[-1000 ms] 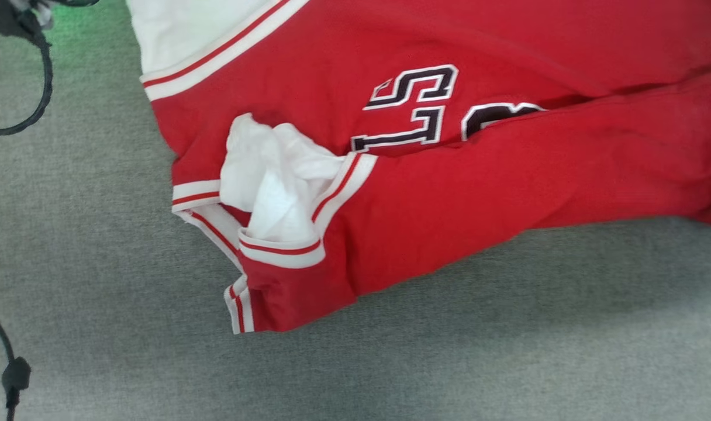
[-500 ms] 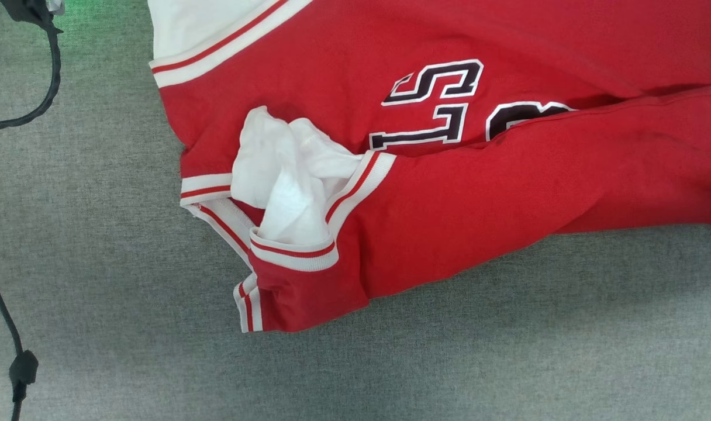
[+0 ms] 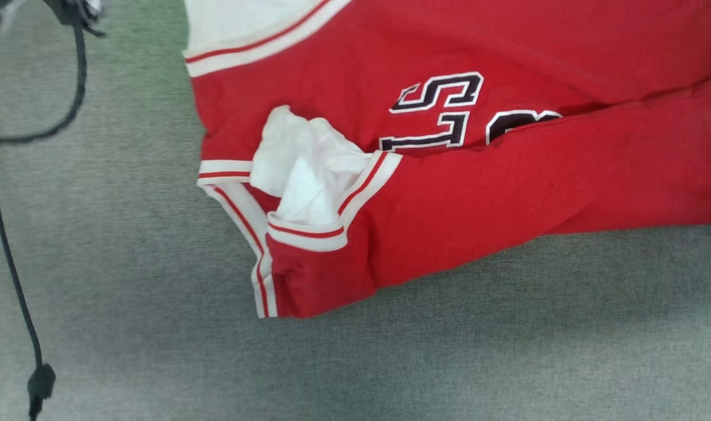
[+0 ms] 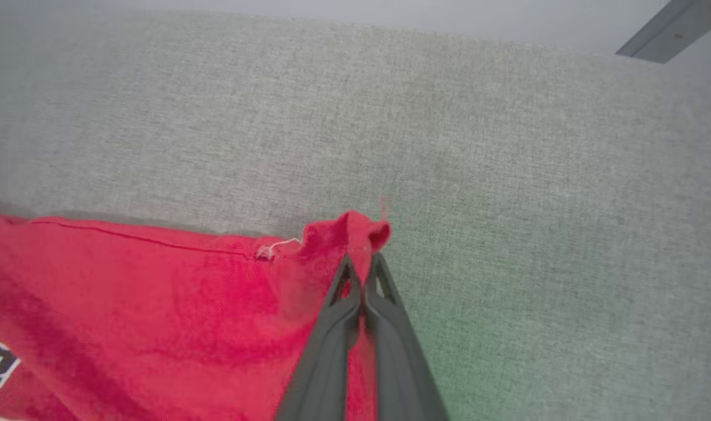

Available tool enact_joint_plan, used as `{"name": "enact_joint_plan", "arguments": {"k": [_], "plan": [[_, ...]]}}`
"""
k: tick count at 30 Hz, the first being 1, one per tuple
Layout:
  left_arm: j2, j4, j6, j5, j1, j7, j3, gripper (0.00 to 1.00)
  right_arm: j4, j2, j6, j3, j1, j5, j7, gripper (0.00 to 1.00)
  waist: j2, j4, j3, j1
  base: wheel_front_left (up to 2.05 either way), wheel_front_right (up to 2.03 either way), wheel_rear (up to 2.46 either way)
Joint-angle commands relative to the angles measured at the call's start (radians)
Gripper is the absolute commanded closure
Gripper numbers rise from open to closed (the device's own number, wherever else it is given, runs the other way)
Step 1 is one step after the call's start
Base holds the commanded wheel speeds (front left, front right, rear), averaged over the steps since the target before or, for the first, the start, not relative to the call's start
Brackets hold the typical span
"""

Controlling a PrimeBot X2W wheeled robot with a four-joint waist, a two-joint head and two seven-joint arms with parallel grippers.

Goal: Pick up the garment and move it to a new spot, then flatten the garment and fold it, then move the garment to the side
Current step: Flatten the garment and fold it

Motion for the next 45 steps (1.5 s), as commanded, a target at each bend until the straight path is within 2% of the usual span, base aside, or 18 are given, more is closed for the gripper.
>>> {"name": "enact_joint_plan", "arguments": {"k": [1, 4, 5, 9, 15, 19, 24, 30, 39, 40, 41, 42, 43, 44, 45], "plan": [[0.02, -0.041, 0.003, -0.021, 0.043, -0.021, 0.013, 1.0, -0.025, -0.019, 0.0, 0.0, 0.034, 0.02, -0.016, 1.0, 0.0, 0.028, -0.04, 0.0, 0.0, 0.0, 0.0], [0.061, -0.161, 0.003, -0.032, 0.113, -0.082, 0.032, 1.0, -0.079, -0.063, 0.0, -0.016, 0.118, 0.05, -0.052, 1.0, 0.0, 0.049, -0.084, 0.0, 0.0, 0.0, 0.0], [0.061, -0.161, 0.003, -0.032, 0.113, -0.082, 0.032, 1.0, -0.079, -0.063, 0.0, -0.016, 0.118, 0.05, -0.052, 1.0, 0.0, 0.049, -0.084, 0.0, 0.0, 0.0, 0.0], [0.13, -0.329, 0.003, -0.01, 0.223, -0.168, 0.033, 1.0, -0.144, -0.126, 0.0, -0.051, 0.247, 0.095, -0.082, 1.0, 0.0, 0.072, -0.135, 0.0, 0.0, 0.0, 0.0], [0.214, -0.529, 0.003, 0.043, 0.402, -0.3, -0.006, 1.0, -0.219, -0.192, 0.0, -0.148, 0.47, 0.144, -0.143, 1.0, 0.0, 0.097, -0.197, 0.0, 0.0, 0.0, 0.0], [0.262, -0.617, 0.002, 0.054, 0.522, -0.41, -0.026, 1.0, -0.266, -0.201, 0.0, -0.222, 0.624, 0.169, -0.179, 1.0, 0.0, 0.099, -0.22, 0.0, 0.0, 0.0, 0.0], [0.306, -0.662, 0.002, 0.117, 0.652, -0.526, -0.078, 1.0, -0.318, -0.178, 0.0, -0.294, 0.788, 0.176, -0.227, 1.0, 0.0, 0.093, -0.222, 0.0, 0.0, 0.0, 0.0], [0.262, -0.621, 0.002, 0.153, 0.723, -0.586, -0.143, 1.0, -0.33, -0.144, 0.0, -0.316, 0.871, 0.112, -0.302, 1.0, 0.0, 0.089, -0.191, 0.0, 0.0, 0.0, 0.0], [0.196, -0.481, 0.002, 0.198, 0.693, -0.615, -0.196, 0.98, -0.267, -0.094, 0.0, -0.288, 0.831, 0.093, -0.364, 1.0, 0.0, 0.077, -0.164, 0.0, 0.0, 0.0, 0.0], [0.195, -0.477, 0.002, 0.196, 0.689, -0.621, -0.198, 0.8, -0.269, -0.091, 0.0, -0.285, 0.825, 0.098, -0.371, 0.92, 0.0, 0.076, -0.164, 0.0, 0.0, 0.0, 0.0], [0.196, -0.474, 0.002, 0.197, 0.685, -0.626, -0.2, 0.7, -0.273, -0.087, 0.0, -0.283, 0.821, 0.108, -0.377, 0.68, 0.0, 0.075, -0.164, 0.0, 0.0, 0.0, 0.0], [0.197, -0.468, 0.002, 0.204, 0.682, -0.636, -0.202, 0.62, -0.275, -0.085, 0.0, -0.284, 0.82, 0.118, -0.381, 0.54, 0.0, 0.073, -0.165, 0.0, 0.0, 0.0, 0.0], [0.197, -0.462, 0.002, 0.208, 0.683, -0.644, -0.204, 0.55, -0.277, -0.09, 0.0, -0.285, 0.821, 0.124, -0.385, 0.17, 0.0, 0.072, -0.167, 0.0, 0.0, 0.0, 0.0], [0.195, -0.458, 0.002, 0.21, 0.687, -0.656, -0.207, 0.36, -0.276, -0.099, 0.0, -0.289, 0.825, 0.125, -0.387, 0.0, 0.0, 0.072, -0.169, 0.0, 0.0, 0.0, 0.0], [0.192, -0.456, 0.002, 0.209, 0.692, -0.67, -0.207, 0.07, -0.277, -0.108, 0.0, -0.29, 0.83, 0.126, -0.388, 0.0, 0.0, 0.072, -0.172, 0.0, 0.0, 0.0, 0.0]]}}
